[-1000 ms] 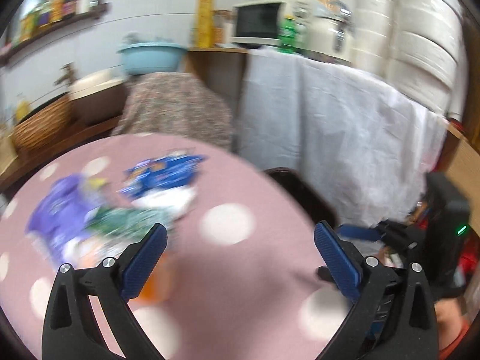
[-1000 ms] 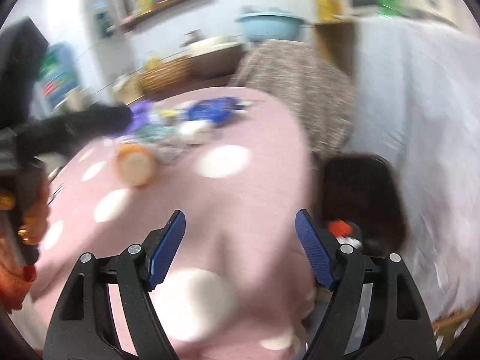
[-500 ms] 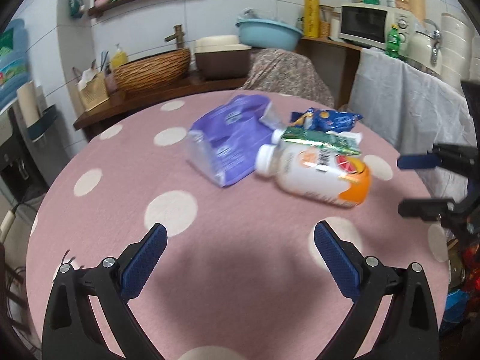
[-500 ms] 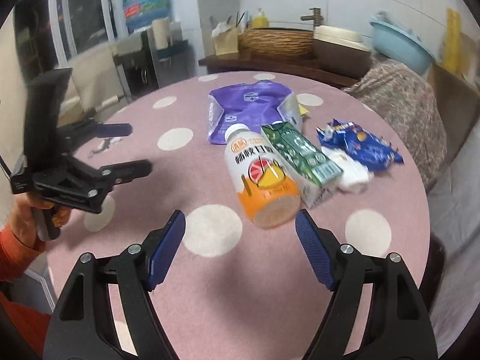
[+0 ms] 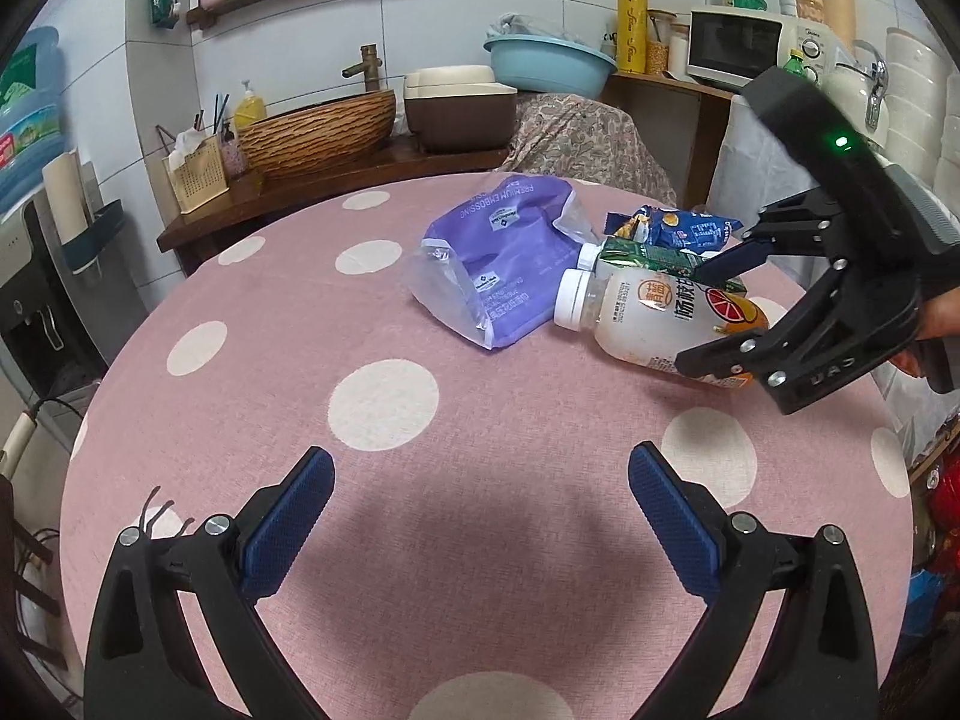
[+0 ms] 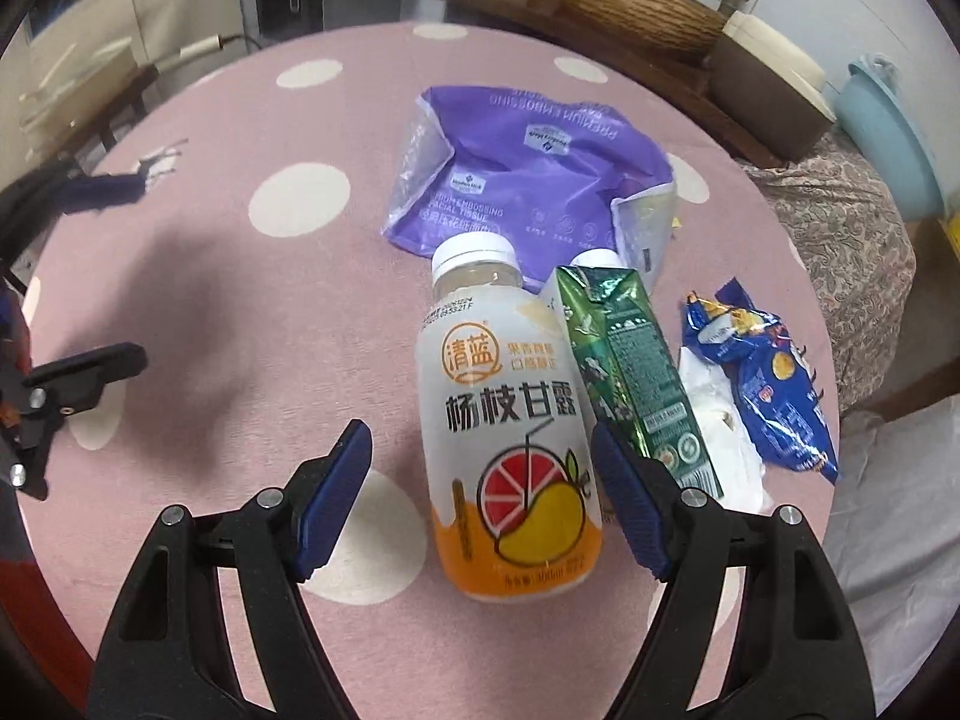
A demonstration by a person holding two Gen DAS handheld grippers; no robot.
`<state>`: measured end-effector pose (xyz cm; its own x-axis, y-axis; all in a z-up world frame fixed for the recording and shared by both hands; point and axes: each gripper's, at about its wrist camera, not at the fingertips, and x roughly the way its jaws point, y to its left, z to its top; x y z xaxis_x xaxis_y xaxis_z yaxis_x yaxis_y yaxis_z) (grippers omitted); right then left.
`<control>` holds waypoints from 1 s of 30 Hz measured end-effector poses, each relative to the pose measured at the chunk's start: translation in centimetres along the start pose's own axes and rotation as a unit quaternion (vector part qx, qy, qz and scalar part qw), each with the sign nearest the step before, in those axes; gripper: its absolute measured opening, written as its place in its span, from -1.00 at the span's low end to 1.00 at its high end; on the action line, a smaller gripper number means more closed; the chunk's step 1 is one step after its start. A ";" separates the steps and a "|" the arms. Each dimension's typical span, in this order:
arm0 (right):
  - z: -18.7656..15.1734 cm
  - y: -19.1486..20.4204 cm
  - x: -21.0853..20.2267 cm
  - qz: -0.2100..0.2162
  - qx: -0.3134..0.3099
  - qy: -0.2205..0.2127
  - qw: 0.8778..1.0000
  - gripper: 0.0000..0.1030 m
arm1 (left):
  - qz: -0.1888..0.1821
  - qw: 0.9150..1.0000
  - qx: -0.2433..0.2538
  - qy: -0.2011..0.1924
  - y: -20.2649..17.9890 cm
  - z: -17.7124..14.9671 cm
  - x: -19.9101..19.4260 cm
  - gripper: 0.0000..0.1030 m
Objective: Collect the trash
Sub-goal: 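Grasp the white bottle with orange label with the right gripper, then grasp the purple plastic bag with the left gripper while the right gripper holds the bottle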
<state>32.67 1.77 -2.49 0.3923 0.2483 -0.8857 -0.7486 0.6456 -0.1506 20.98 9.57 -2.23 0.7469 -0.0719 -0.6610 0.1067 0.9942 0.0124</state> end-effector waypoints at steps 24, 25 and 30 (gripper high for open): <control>-2.4 1.8 1.1 0.000 0.005 0.004 1.000 0.19 | -0.043 0.998 0.053 0.016 4.0 10.9 9.5 0.88; -2.9 1.9 0.8 0.002 0.008 -0.001 1.000 0.19 | -0.046 0.997 0.060 0.018 3.7 11.2 10.0 0.86; -4.5 2.3 -0.1 0.018 0.025 -0.016 0.999 0.19 | -0.059 0.993 0.086 0.054 2.5 13.0 13.2 0.49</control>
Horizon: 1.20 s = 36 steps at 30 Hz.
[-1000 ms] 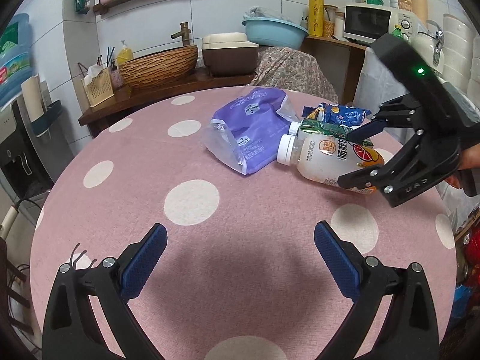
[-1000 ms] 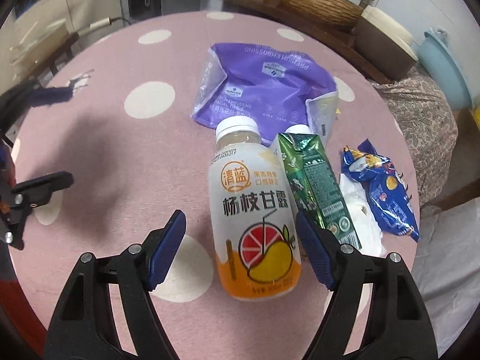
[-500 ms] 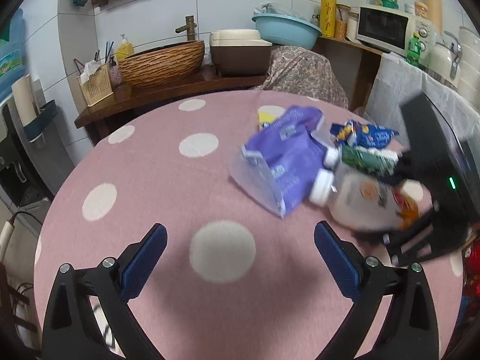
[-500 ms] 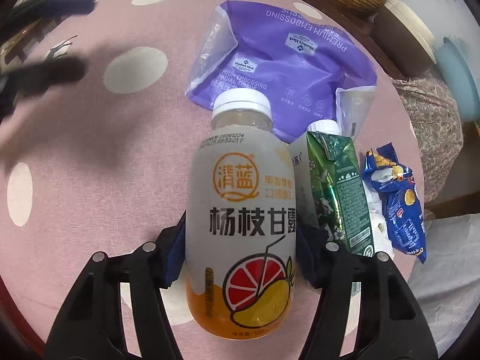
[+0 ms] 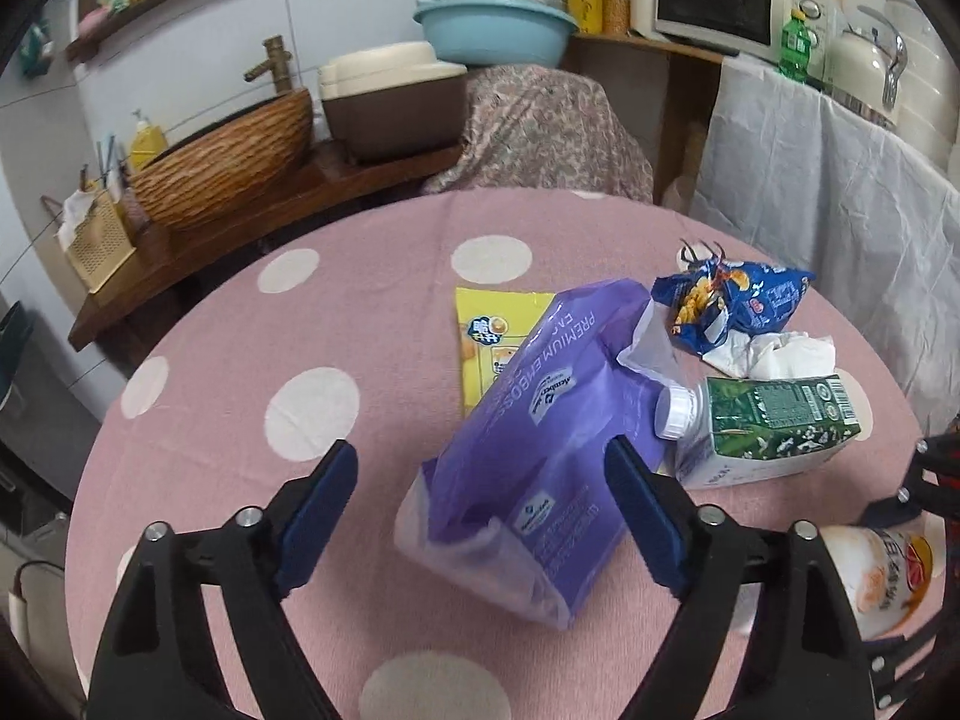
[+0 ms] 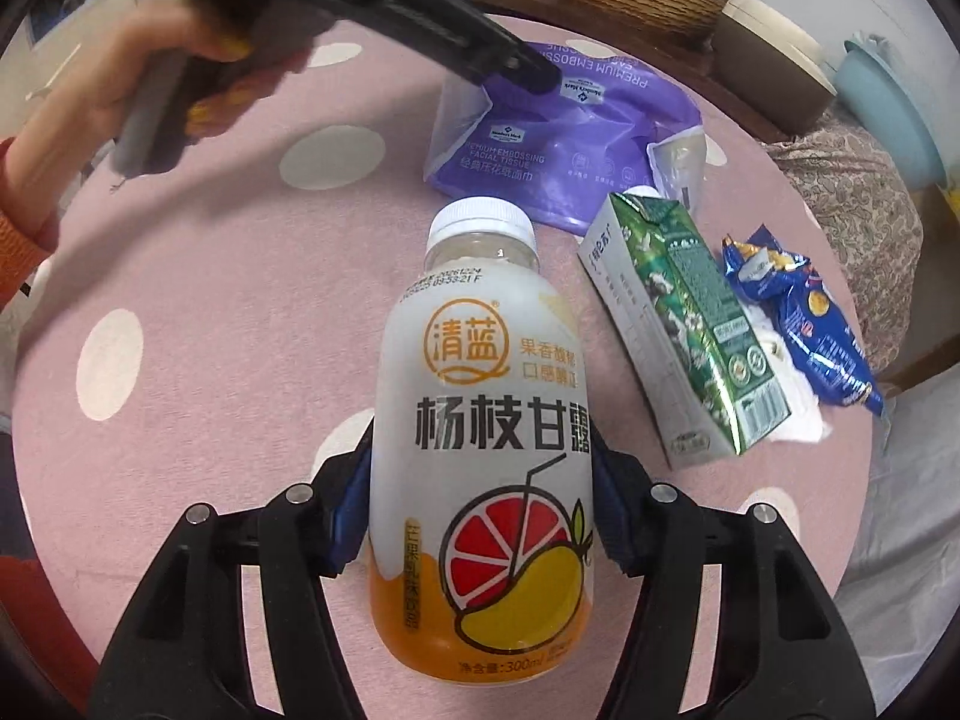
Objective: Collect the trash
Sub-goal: 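Grasp the purple plastic bag with the left gripper while the right gripper holds the bottle, then carry the purple bag and white bottle over the brown bin with both grippers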
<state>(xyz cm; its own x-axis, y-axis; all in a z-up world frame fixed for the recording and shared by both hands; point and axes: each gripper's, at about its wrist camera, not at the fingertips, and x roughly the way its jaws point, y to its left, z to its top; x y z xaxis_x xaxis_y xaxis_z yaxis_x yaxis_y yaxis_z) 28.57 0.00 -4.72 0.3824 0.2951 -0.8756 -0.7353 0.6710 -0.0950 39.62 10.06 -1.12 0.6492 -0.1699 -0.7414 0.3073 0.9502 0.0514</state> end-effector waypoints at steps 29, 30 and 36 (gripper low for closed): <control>-5.5 0.7 -2.3 0.085 0.125 -0.126 0.980 0.19 | 0.027 0.993 -0.097 -0.067 0.7 -10.0 -8.0 -0.69; -5.8 0.8 -2.5 0.086 0.129 -0.132 0.979 0.20 | 0.027 0.992 -0.102 -0.073 0.5 -10.5 -8.7 -0.69; -7.4 1.3 -3.5 0.092 0.156 -0.161 0.970 0.19 | 0.037 0.987 -0.111 -0.106 -2.0 -12.5 -11.7 -0.69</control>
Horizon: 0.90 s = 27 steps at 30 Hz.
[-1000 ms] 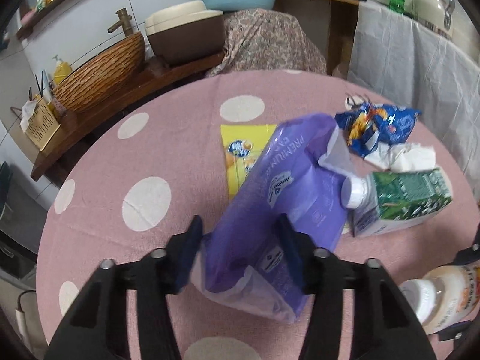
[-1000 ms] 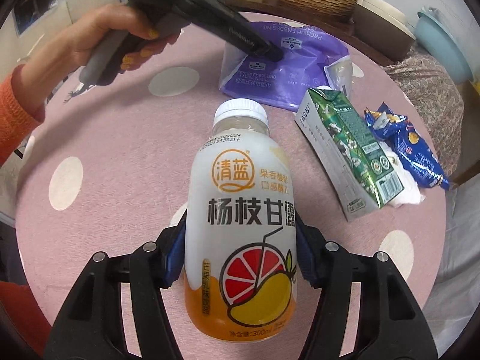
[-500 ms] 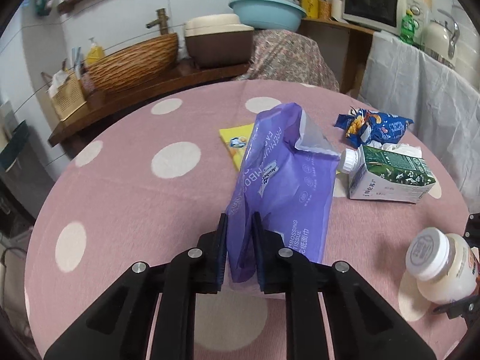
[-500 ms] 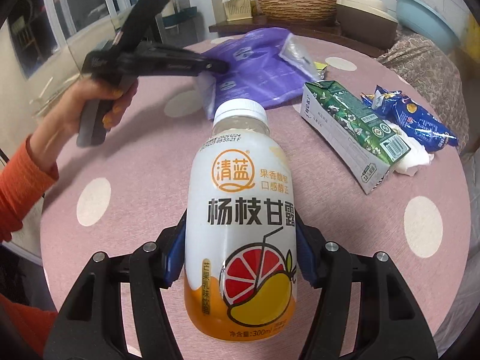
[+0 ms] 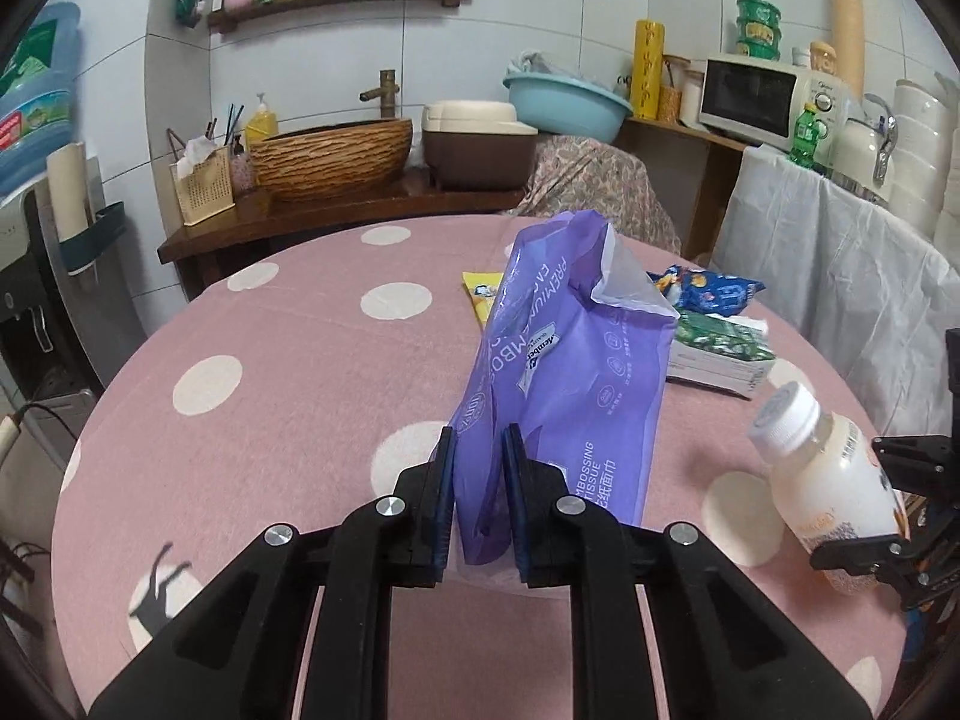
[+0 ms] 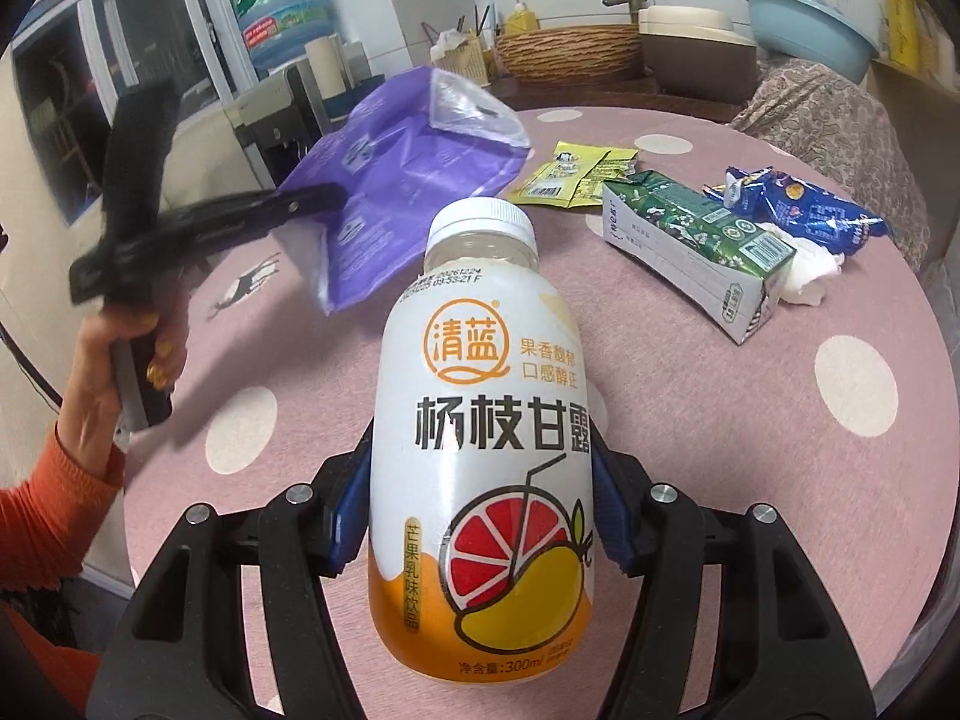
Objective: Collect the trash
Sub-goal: 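Carry the purple bag and white bottle over the brown bin with both grippers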
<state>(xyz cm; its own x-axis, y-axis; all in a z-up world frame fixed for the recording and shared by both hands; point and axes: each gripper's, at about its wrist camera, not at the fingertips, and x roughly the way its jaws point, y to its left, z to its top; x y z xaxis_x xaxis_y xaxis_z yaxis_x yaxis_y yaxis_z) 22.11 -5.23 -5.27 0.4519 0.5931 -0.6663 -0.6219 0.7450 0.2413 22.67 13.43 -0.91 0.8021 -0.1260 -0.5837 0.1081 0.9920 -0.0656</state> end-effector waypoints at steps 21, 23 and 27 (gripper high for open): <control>-9.1 -9.0 -14.4 -0.169 0.178 -0.156 0.957 0.20 | -0.142 0.980 0.140 0.021 -20.3 0.9 1.2 -0.68; -10.1 -10.5 -16.0 -0.203 0.191 -0.160 0.947 0.20 | -0.152 0.976 0.155 0.025 -22.9 1.6 2.1 -0.69; -12.3 -13.7 -18.7 -0.242 0.223 -0.173 0.928 0.20 | -0.174 0.968 0.175 0.035 -28.1 3.3 4.4 -0.69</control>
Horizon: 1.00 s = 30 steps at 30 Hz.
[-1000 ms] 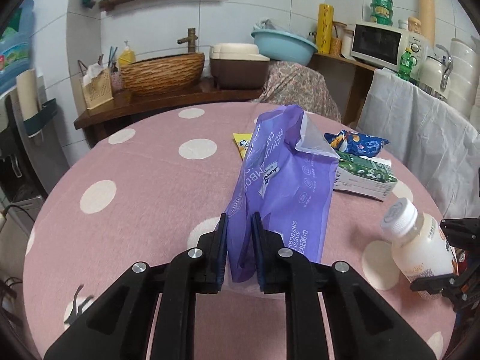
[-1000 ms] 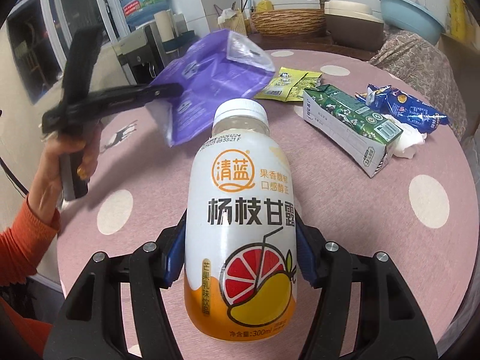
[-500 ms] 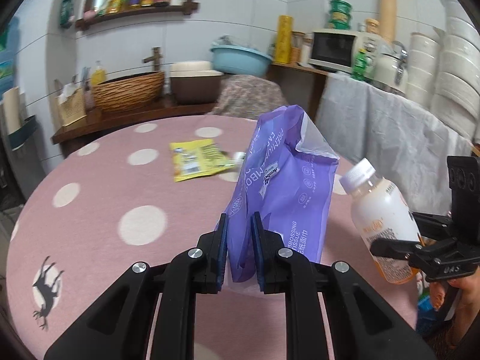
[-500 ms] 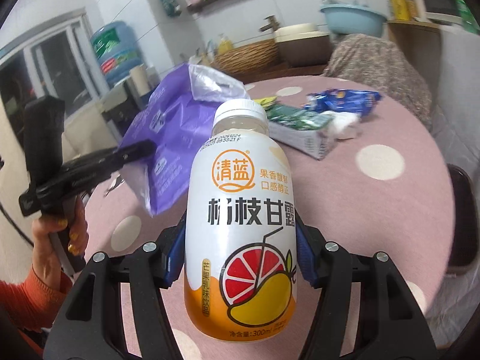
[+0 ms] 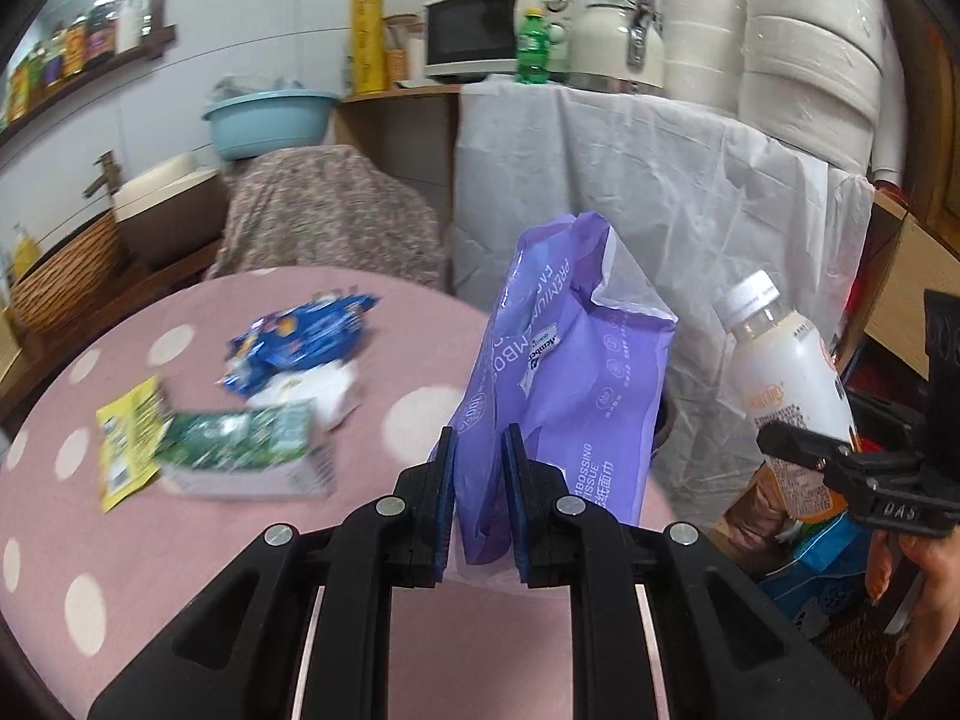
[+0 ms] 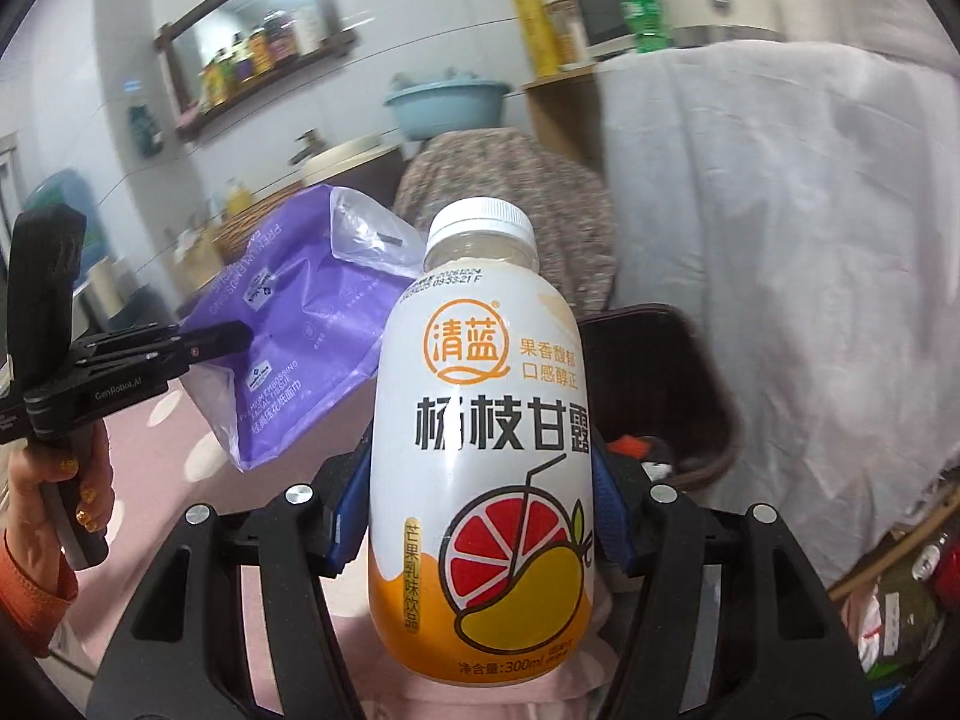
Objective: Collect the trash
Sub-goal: 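Carry the purple bag and white bottle over the brown bin with both grippers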
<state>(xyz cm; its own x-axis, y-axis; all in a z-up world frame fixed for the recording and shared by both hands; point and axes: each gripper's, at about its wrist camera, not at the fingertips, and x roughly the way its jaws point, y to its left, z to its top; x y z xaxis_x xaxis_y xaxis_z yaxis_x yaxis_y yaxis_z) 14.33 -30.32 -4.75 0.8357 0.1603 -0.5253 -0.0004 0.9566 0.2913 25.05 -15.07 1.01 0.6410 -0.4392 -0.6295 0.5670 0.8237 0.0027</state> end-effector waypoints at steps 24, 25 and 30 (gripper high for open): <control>-1.7 -12.4 2.6 -0.079 0.079 0.023 0.993 0.20 | 0.018 0.984 0.010 0.179 -10.6 8.2 22.9 -0.69; -1.8 -12.6 2.6 -0.079 0.081 0.025 0.993 0.20 | 0.021 0.983 0.012 0.182 -10.8 8.1 23.4 -0.69; -2.4 -13.3 3.0 -0.080 0.085 0.032 0.993 0.20 | 0.046 0.978 0.031 0.200 -11.9 8.0 25.8 -0.53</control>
<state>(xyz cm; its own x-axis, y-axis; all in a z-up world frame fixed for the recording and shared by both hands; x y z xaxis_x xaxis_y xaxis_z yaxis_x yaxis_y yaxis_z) 15.56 -41.95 -12.13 0.7809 0.0303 -0.6240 0.2260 0.9175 0.3274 38.93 -39.06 -9.03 0.4439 -0.1776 -0.8783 0.5538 0.8250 0.1131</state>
